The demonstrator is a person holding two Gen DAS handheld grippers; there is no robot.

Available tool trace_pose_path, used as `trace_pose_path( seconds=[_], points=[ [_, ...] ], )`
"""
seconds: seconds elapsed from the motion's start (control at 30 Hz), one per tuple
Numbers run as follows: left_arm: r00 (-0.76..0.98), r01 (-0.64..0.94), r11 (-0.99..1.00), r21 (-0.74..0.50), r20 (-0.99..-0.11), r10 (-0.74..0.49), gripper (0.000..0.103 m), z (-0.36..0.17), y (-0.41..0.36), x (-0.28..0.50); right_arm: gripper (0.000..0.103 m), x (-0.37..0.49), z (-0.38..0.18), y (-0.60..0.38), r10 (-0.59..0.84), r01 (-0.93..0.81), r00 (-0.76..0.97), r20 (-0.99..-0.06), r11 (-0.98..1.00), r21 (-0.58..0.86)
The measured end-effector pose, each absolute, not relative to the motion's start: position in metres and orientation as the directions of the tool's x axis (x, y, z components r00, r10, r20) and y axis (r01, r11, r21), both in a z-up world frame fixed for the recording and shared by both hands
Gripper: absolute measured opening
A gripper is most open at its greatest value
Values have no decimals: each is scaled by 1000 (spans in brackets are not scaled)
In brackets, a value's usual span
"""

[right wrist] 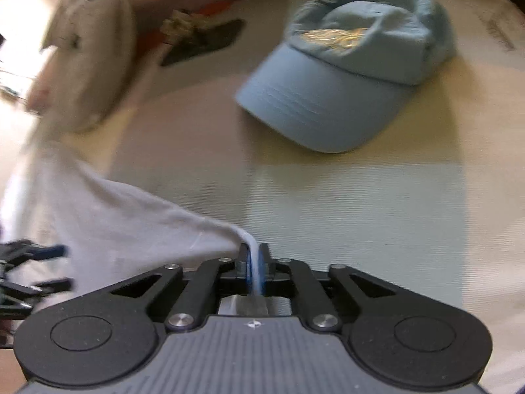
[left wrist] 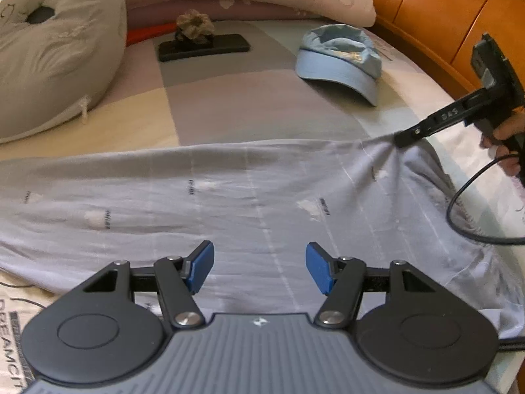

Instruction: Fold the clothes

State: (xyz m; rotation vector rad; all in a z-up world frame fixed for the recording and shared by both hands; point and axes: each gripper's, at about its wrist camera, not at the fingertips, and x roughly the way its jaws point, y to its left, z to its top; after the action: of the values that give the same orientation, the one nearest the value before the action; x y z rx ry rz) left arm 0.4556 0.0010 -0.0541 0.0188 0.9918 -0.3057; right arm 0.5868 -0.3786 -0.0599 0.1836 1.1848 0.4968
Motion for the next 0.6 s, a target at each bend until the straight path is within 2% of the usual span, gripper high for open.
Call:
trace_pose_path(
  seconds=[0.07,0.17,0.27,0.4,0.6],
  points=[
    [522,268,959,-90,-823,-223,63,-54,6,458,15,587,-54,-380,438,-268,311,-844,892,364],
    [546,261,965,-32,-820,-175,63,-57,18,468,18,590,-35,-373,499,-307,356,-790,861,405],
    [558,237,971,16,-821,-122,63,-64,33,480,18,599,-32,-340,517,-386,337,-787,838,386],
    [472,184,983,6,-878,-83,62,-86,55,479,18,608,-36,-290,537,-488,313,-783,798,353],
    [482,170,985,-44,-868,-122,63,-87,70,451,18,609,-46,-222,529,-613,319,-786,748,255]
  ],
)
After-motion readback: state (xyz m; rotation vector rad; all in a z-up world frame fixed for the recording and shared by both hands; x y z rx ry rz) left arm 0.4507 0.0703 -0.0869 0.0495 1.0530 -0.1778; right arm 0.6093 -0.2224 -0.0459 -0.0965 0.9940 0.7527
